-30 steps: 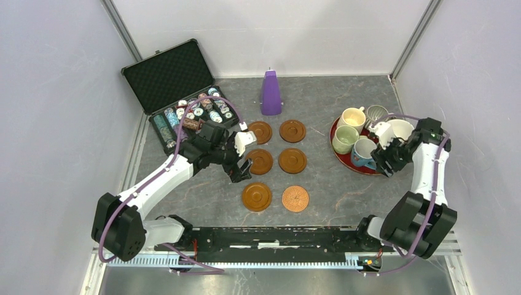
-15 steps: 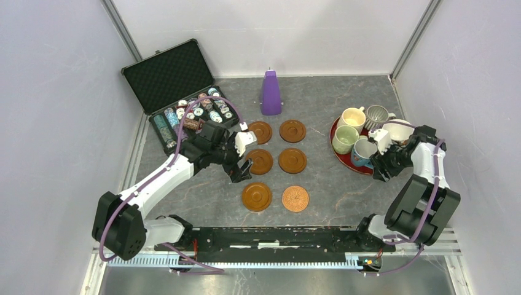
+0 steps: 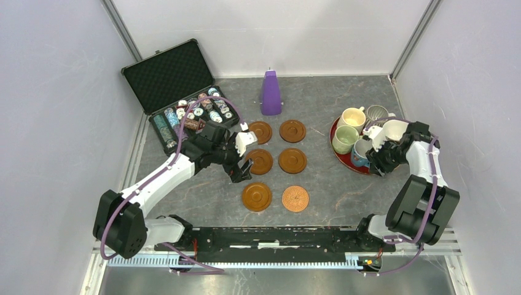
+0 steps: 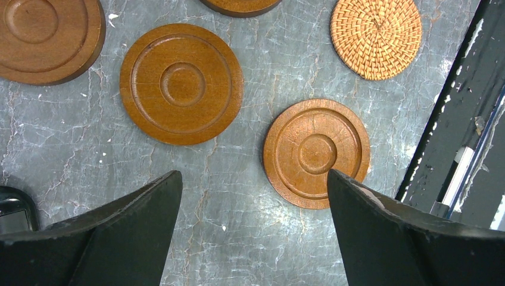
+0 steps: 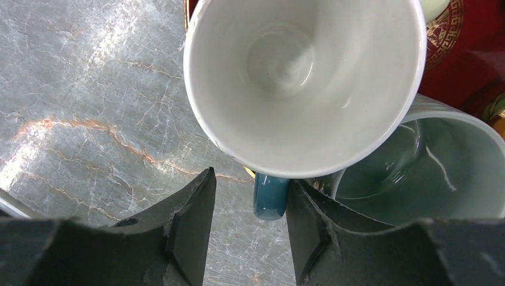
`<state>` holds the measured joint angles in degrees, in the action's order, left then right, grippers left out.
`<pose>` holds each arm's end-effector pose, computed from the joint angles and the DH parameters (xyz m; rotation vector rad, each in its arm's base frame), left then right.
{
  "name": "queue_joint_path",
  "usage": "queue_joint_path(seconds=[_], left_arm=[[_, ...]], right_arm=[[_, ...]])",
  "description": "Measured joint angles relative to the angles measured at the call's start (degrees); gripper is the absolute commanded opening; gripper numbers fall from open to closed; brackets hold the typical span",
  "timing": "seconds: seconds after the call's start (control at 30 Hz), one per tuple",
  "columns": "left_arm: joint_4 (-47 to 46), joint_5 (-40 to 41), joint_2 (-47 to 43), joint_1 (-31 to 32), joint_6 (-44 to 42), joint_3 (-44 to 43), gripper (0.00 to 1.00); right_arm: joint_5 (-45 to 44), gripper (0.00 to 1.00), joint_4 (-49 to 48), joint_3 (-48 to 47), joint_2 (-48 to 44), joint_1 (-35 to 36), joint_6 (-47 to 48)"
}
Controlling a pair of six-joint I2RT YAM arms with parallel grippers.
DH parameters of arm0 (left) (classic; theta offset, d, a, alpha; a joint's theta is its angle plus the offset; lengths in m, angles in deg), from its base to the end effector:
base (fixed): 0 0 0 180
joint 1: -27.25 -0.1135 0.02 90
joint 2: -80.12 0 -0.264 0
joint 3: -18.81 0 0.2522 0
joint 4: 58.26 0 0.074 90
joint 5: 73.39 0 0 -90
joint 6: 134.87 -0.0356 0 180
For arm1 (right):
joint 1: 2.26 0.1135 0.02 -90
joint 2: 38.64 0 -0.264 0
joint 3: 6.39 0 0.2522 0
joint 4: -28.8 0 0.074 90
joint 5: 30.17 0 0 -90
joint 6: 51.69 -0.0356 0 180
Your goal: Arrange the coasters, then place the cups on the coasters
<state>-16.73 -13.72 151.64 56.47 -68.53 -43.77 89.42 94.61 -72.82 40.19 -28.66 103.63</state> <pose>0.2113 -0.1388 0.2439 1.2749 2.0401 -0.6899 0.2198 -0.0895 0.2156 -0.9390 2.4433 0.2874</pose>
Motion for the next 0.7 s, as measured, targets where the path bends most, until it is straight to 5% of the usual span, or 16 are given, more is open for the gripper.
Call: queue_joint_path(seconds=[0.43, 0.7], left_arm=[[0.0, 0.1, 0.0, 0.0, 0.0, 0.0, 0.97], [0.0, 0.2, 0.0, 0.0, 0.0, 0.0, 0.97]], right_arm=[[-0.5, 0.37, -5.6, 4.6, -0.1, 0.9, -2.4], [-1.4, 0.06, -7.8, 5.2, -0.3, 0.8, -4.3]])
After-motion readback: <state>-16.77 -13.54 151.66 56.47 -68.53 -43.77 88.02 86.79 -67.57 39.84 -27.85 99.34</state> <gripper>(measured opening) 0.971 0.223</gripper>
